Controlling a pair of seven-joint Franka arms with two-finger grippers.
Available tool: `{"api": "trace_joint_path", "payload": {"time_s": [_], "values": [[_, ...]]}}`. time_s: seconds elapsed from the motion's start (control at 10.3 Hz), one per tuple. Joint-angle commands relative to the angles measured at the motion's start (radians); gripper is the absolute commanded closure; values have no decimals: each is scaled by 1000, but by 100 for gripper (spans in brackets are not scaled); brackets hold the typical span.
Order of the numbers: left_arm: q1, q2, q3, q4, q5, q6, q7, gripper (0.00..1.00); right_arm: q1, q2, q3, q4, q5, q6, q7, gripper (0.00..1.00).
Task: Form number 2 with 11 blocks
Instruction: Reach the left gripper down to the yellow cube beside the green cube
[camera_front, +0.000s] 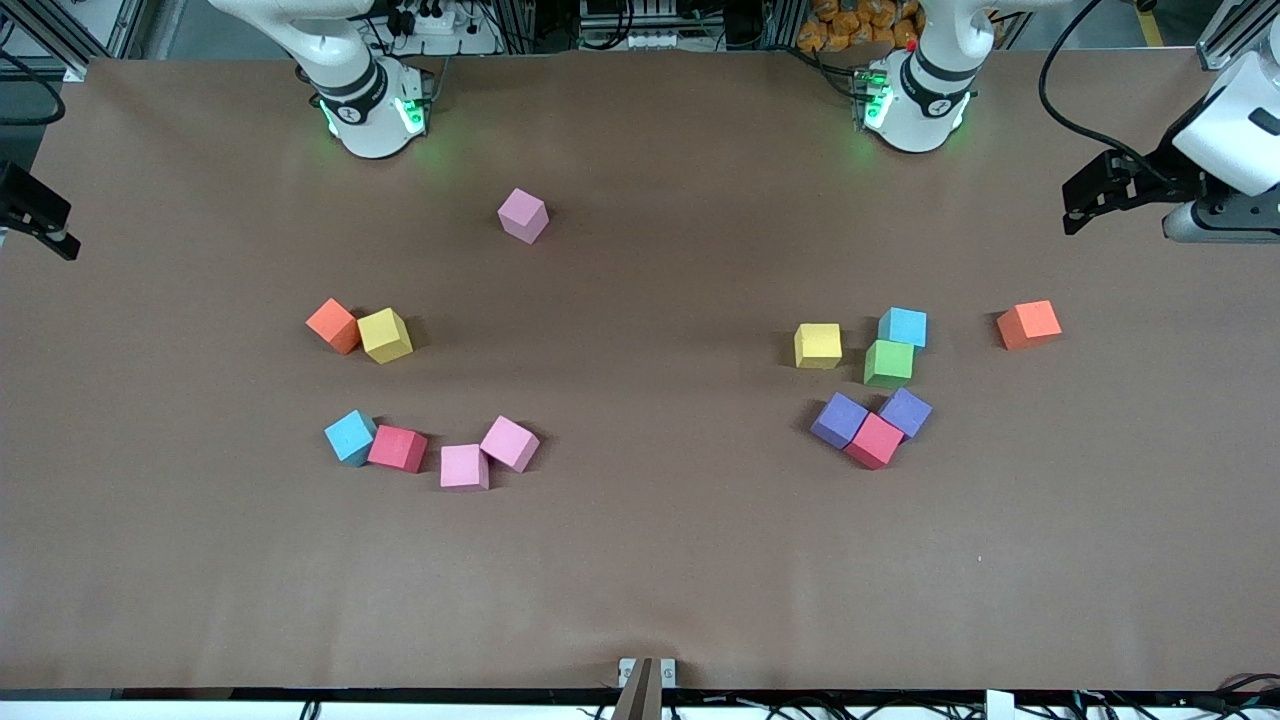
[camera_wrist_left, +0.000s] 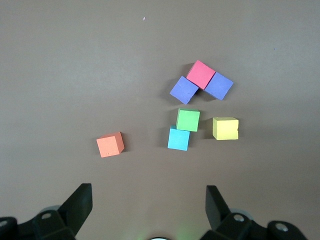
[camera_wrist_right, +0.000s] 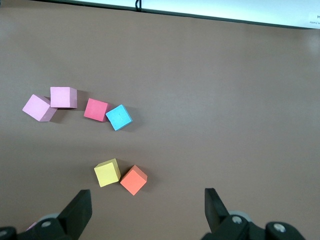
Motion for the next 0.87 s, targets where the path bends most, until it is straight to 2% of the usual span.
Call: {"api": "trace_joint_path", "payload": {"time_s": [0.0, 0.29, 0.48, 0.78], "values": [[-9, 10, 8, 23, 16, -23, 12, 0, 20, 15, -23, 29, 29, -19, 8, 0], [-3, 10, 7, -4, 12, -25, -4, 0, 17, 15, -23, 26, 59, -20, 7, 0], [-4, 11, -24, -59, 7, -7, -43, 0, 12, 15, -23, 23, 80, -36, 10, 0], [-4, 10, -62, -254, 0, 165, -65, 0, 12, 23, -23, 23, 85, -36, 13, 0]]}}
